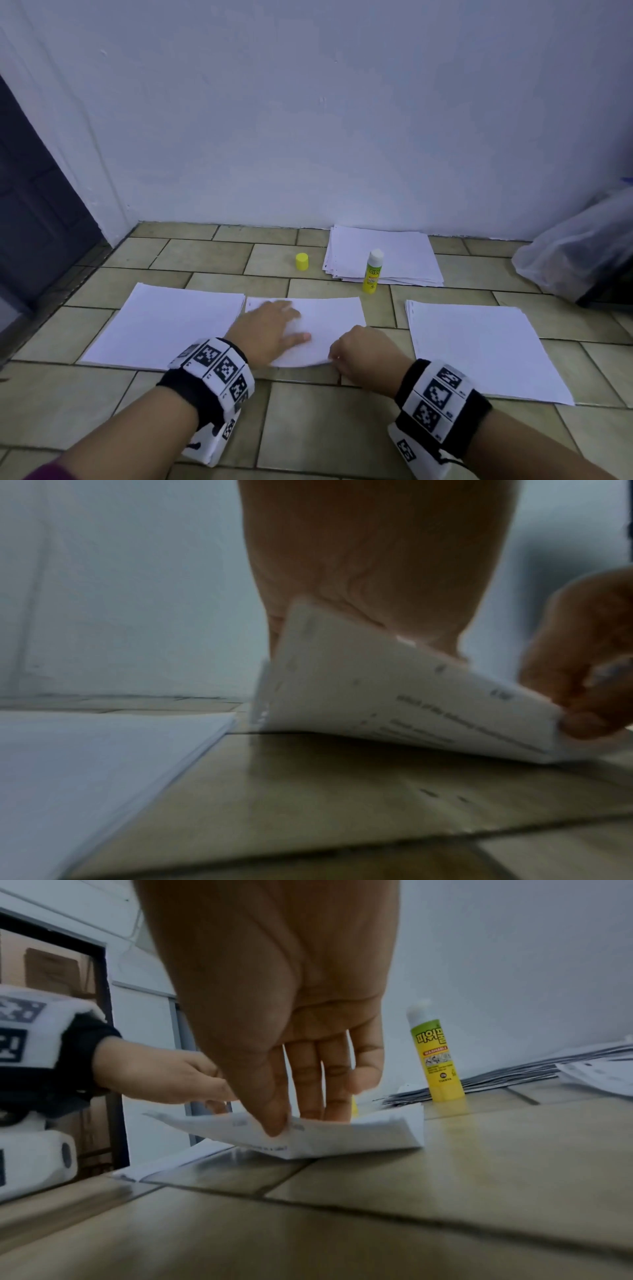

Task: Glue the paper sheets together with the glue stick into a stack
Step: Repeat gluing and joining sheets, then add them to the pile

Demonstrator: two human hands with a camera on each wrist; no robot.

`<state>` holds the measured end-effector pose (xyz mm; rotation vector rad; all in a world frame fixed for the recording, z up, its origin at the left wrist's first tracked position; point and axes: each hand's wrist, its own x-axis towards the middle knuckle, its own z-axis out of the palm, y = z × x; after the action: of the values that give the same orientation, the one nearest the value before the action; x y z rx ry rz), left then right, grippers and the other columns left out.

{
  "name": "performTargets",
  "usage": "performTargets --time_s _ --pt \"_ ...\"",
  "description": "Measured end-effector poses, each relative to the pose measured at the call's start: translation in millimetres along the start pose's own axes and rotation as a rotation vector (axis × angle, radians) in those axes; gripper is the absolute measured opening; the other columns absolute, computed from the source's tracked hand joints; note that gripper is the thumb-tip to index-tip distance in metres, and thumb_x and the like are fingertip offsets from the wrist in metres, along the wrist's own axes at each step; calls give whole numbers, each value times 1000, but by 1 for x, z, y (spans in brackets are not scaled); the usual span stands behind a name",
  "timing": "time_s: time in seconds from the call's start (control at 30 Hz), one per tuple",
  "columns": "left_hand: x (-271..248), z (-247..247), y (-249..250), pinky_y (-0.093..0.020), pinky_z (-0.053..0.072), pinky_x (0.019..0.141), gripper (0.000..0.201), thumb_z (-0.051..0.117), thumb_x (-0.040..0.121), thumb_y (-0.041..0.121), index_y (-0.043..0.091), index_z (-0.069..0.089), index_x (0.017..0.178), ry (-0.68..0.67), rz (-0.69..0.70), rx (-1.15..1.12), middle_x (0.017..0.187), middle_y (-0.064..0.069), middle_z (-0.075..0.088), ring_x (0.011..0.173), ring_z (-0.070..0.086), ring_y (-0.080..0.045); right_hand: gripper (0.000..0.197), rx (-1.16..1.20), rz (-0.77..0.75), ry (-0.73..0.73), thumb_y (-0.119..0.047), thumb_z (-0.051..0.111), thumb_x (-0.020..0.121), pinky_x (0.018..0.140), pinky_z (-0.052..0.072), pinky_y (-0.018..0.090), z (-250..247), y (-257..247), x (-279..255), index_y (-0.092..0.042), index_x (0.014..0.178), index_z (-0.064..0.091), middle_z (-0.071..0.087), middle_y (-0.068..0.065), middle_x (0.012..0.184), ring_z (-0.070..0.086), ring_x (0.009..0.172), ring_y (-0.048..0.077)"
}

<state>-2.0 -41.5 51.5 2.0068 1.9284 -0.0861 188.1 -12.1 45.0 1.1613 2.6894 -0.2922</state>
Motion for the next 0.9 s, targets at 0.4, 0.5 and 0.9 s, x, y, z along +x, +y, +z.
performTargets --time_s 0.4,0.5,0.9 --pt "17 -18 -58 -37 55 80 21 65 86 0 -12 62 103 7 -615 -809 110 -26 66 88 64 -30 27 67 -31 51 -19 44 95 72 37 27 3 -6 -5 -14 104 69 68 6 106 58 99 27" --pt "17 -13 -65 -33 48 96 24 70 87 17 -2 66 101 -49 -597 -795 111 -16 69 99 64 -26 25 102 -25 30 -30 52 93 75 40 27 1 -8 -4 -16 104 69 68 4 106 58 101 24" --pt "0 -12 -69 -30 58 76 19 73 80 4 -5 67 96 -44 -557 -1118 98 -19 72 89 70 -29 87 146 497 -76 -68 60 76 82 46 31 -4 22 1 -3 128 34 49 10 125 56 110 23"
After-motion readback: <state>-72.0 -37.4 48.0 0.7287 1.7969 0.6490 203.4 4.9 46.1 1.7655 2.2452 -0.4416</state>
